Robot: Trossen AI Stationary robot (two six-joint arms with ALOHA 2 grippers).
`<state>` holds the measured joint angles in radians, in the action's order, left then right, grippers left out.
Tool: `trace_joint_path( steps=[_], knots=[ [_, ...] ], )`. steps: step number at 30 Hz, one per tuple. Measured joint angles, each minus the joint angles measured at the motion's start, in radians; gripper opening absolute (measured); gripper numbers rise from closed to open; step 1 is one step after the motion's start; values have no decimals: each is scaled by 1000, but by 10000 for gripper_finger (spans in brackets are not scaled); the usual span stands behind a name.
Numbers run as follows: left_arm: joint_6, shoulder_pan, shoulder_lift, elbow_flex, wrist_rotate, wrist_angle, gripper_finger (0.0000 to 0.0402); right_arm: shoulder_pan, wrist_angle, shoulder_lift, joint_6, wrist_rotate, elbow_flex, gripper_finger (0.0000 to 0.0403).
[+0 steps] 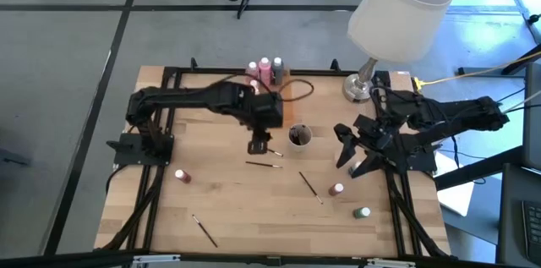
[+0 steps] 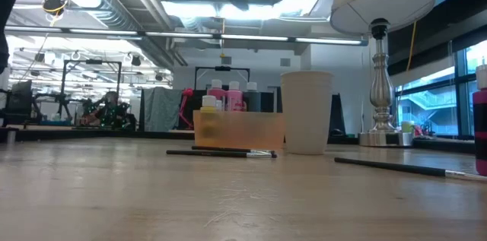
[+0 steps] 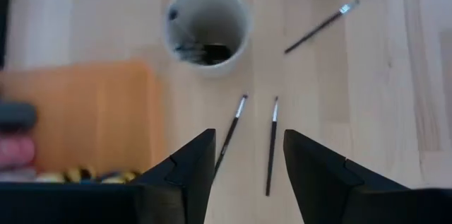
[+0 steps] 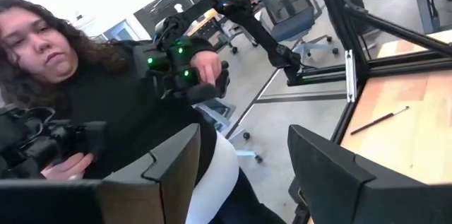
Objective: Pick & Place Paint Supplies
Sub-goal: Put the small pink paint bottle into the orange bin
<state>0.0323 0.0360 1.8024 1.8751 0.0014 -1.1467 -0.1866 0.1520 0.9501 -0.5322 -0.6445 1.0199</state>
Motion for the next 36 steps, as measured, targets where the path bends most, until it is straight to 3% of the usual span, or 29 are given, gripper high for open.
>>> trace_joint_path(
  steps=[17,28,36],
  knots=[
    [205,-56,220,-1,43,-8,134,-140,2,0,-13,100,0,220],
    [293,-53,333,0,40,41,127,-151,2,0,-29,107,0,220],
    [288,-52,345,0,68,55,128,-151,10,0,-29,140,0,220]
  ],
)
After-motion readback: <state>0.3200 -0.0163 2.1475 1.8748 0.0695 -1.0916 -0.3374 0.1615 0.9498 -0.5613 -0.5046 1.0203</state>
